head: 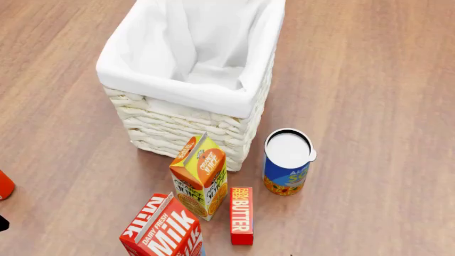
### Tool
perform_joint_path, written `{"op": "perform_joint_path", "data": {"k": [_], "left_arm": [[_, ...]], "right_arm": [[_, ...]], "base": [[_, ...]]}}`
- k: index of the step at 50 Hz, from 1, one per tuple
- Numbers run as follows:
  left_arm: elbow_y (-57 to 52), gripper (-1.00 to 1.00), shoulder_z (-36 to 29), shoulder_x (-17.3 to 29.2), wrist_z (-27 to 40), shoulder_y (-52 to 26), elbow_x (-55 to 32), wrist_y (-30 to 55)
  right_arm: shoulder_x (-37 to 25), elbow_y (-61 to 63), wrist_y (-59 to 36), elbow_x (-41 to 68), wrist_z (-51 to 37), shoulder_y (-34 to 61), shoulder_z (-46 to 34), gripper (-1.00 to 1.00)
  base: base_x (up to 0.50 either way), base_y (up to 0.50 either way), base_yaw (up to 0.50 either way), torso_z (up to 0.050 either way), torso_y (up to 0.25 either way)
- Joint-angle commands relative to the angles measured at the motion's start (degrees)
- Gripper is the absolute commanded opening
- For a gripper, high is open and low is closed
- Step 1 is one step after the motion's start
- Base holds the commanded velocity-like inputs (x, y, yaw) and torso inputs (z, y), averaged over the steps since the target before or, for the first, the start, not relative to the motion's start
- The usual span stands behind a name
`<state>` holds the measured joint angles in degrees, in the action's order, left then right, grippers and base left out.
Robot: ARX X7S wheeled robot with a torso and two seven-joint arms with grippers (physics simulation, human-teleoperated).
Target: Pick up the butter and put it in the basket.
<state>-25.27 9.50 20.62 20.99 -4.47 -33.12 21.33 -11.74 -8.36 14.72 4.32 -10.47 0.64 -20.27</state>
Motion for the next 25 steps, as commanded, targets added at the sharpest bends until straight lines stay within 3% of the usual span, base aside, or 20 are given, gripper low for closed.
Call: {"op": "perform_joint_path", "data": {"k": [1, 25], "left_arm": [[-0.3, 1.0, 0.0, 0.3, 0.1, 0.1, -0.2, 0.1], [-0.2, 1.0, -0.4, 0.4, 0.5, 0.3, -0.3, -0.2]], "right_arm": [[0.9, -3.8, 2.8, 0.3, 0.8, 2.6, -0.9, 1.0], [1.4, -6.1, 2.4, 3.7, 3.2, 6.9, -1.6, 1.0]], "base": [[0.0, 0.0, 0.0, 0.0, 0.0], [0.0, 0.0, 0.0, 0.0, 0.0]]}}
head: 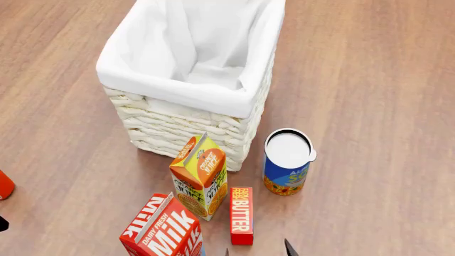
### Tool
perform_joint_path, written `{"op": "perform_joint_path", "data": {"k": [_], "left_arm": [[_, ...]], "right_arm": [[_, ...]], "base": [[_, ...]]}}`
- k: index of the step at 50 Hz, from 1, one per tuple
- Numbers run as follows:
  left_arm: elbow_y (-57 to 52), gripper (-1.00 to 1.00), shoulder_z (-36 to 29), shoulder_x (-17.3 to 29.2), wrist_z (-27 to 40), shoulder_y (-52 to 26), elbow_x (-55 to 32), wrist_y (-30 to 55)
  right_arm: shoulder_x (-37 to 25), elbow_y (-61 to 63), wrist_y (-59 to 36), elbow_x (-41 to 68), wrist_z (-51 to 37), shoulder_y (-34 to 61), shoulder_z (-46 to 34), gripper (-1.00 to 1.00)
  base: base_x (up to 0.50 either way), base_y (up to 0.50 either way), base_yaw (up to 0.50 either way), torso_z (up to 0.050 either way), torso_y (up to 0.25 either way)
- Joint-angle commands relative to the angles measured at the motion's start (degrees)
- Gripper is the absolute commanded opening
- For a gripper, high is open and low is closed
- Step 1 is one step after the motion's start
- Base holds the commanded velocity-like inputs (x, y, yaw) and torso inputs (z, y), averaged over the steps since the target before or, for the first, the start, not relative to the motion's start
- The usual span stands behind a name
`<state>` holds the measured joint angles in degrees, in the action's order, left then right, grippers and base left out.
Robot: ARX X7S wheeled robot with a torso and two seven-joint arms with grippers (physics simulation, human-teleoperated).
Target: Pick up the butter and put it in the basket.
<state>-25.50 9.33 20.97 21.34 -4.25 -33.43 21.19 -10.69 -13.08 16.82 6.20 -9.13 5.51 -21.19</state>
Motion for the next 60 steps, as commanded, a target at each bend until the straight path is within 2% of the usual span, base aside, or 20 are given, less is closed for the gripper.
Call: {"op": "perform_joint_path", "data": {"k": [1, 60], "left_arm": [[0.0, 1.0, -0.3, 0.1, 0.2, 0.1, 0.0, -0.1], [-4.1, 1.0, -0.6, 0.8, 1.7, 2.4, -1.7, 0.3]], "right_arm": [[0.4, -1.3, 0.0, 1.9, 1.9, 2.2, -0.8, 1.0], [0.9, -8.4, -5.2, 5.4, 3.0, 9.8, -2.2, 1.0]], "base": [[0.0, 0.0, 0.0, 0.0, 0.0], [0.0, 0.0, 0.0, 0.0, 0.0]]}}
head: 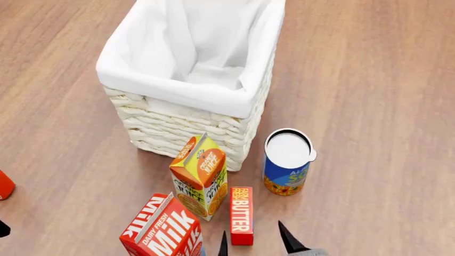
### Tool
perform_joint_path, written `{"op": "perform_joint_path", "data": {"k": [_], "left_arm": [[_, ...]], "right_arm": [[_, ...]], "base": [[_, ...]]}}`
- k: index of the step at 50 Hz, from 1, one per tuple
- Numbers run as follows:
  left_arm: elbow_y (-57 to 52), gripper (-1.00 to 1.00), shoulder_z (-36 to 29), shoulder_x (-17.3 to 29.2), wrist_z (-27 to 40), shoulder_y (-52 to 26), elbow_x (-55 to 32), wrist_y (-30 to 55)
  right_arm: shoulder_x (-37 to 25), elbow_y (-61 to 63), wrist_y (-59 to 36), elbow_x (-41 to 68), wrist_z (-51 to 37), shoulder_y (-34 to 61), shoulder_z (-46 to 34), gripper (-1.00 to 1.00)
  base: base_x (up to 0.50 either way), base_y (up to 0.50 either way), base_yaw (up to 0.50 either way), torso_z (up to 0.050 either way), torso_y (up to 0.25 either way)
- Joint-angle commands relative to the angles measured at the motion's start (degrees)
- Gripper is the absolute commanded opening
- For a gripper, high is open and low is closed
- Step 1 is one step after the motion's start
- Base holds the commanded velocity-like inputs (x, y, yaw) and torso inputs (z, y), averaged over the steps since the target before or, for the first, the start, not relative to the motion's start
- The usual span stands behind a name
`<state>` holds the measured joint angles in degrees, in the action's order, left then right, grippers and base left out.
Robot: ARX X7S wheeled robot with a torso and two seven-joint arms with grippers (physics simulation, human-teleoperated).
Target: Pick up the butter and put it in the basket.
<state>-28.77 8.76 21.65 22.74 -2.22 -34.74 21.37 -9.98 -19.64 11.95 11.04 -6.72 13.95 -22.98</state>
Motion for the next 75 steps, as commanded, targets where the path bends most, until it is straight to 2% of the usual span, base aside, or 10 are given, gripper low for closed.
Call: {"op": "perform_joint_path", "data": {"k": [1, 50, 70, 71, 75], "left_arm": [[-0.8, 1.0, 0.0, 0.1, 0.3, 0.4, -0.4, 0.1], [-3.9, 1.0, -0.8, 0.6, 1.3, 2.4, -1.4, 0.0], [-4.8, 1.0, -1.0, 0.8, 1.8, 2.9, -1.9, 0.0], [-4.8, 1.0, -0.9, 0.8, 1.8, 2.9, -2.0, 0.0], [-4.9, 1.0, -0.9, 0.9, 1.9, 2.9, -2.1, 0.0]], "right_arm": [[0.2, -2.0, -0.4, 0.6, 0.6, 1.4, -0.4, 1.0], [0.0, -0.3, -17.1, 4.5, -1.6, 6.9, -1.3, 1.0], [-0.5, 1.0, -18.5, 5.0, -1.8, 7.2, -2.0, 1.0], [-0.6, 1.1, -18.5, 5.2, -1.7, 7.2, -2.0, -1.0], [-0.7, 1.4, -18.1, 5.1, -1.7, 7.1, -2.3, -1.0]], "base": [[0.0, 0.0, 0.0, 0.0, 0.0], [0.0, 0.0, 0.0, 0.0, 0.0], [0.0, 0.0, 0.0, 0.0, 0.0], [0.0, 0.0, 0.0, 0.0, 0.0], [0.0, 0.0, 0.0, 0.0, 0.0]]}}
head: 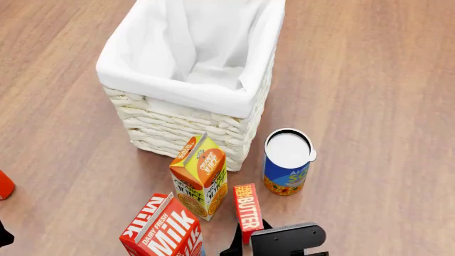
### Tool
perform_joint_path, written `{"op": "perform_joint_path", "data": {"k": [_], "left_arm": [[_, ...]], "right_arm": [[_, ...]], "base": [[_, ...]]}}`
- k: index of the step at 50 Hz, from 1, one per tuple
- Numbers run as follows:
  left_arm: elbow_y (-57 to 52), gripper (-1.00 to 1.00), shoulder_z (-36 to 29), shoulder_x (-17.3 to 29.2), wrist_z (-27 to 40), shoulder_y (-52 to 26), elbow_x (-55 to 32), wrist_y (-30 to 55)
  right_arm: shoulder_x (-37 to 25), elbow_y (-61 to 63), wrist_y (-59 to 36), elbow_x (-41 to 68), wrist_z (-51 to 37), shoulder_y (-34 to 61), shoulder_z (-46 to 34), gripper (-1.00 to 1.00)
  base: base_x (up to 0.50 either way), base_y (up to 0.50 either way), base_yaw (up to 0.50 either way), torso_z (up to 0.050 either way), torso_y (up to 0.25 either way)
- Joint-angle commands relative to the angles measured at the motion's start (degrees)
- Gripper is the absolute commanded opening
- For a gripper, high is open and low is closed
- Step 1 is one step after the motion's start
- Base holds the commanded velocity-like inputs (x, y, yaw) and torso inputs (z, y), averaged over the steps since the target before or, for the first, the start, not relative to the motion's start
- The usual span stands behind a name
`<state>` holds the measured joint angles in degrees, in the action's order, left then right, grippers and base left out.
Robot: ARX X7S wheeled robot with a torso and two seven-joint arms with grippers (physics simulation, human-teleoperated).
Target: Pick up the butter and put it in the basket.
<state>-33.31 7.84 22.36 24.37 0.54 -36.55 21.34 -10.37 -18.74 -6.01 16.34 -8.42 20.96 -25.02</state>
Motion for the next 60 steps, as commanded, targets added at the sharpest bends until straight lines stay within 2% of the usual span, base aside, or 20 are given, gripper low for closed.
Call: {"op": "perform_joint_path", "data": {"k": [1, 11, 21, 30, 39, 46, 60], "left_arm": [[-0.3, 1.0, 0.1, 0.2, 0.3, 0.2, -0.4, 0.0], [-0.2, 1.0, 0.0, 0.3, 0.4, 0.2, -0.5, -0.1], [0.0, 1.0, -0.4, 0.2, 0.5, 0.0, -0.3, -0.2], [0.1, 1.0, -0.6, 0.3, 0.7, -0.1, -0.3, -0.3], [0.3, 1.0, -1.0, 0.2, 0.8, -0.3, -0.1, -0.4], [0.6, 1.0, -1.2, 0.2, 0.8, -0.4, 0.1, -0.6], [1.1, 1.0, -1.5, 0.4, 0.7, -0.8, 0.2, -0.9]], "right_arm": [[-0.3, 0.6, 0.0, -0.2, 0.0, 0.0, -0.2, -1.0], [-1.4, 6.7, -0.9, -0.5, -2.4, -1.9, -0.2, -1.0], [-6.3, 29.3, -9.9, -1.0, -8.5, -8.4, -0.4, -1.0], [-8.7, 39.9, -14.3, -1.8, -11.0, -10.7, -1.2, -1.0], [-12.3, 57.4, -23.7, -3.5, -15.4, -12.7, -1.6, -1.0], [-13.8, 65.4, -28.6, -4.0, -17.6, -13.0, -1.1, -1.0], [-16.8, 78.3, -39.0, -0.6, -20.8, -12.2, 5.7, -1.0]], "base": [[0.0, 0.0, 0.0, 0.0, 0.0], [0.0, 0.0, 0.0, 0.0, 0.0], [0.0, 0.0, 0.0, 0.0, 0.0], [0.0, 0.0, 0.0, 0.0, 0.002], [0.0, 0.0, 0.0, 0.0, 0.0], [0.0, 0.0, 0.0, 0.0, 0.001], [0.0, 0.0, 0.0, 0.0, 0.001]]}}
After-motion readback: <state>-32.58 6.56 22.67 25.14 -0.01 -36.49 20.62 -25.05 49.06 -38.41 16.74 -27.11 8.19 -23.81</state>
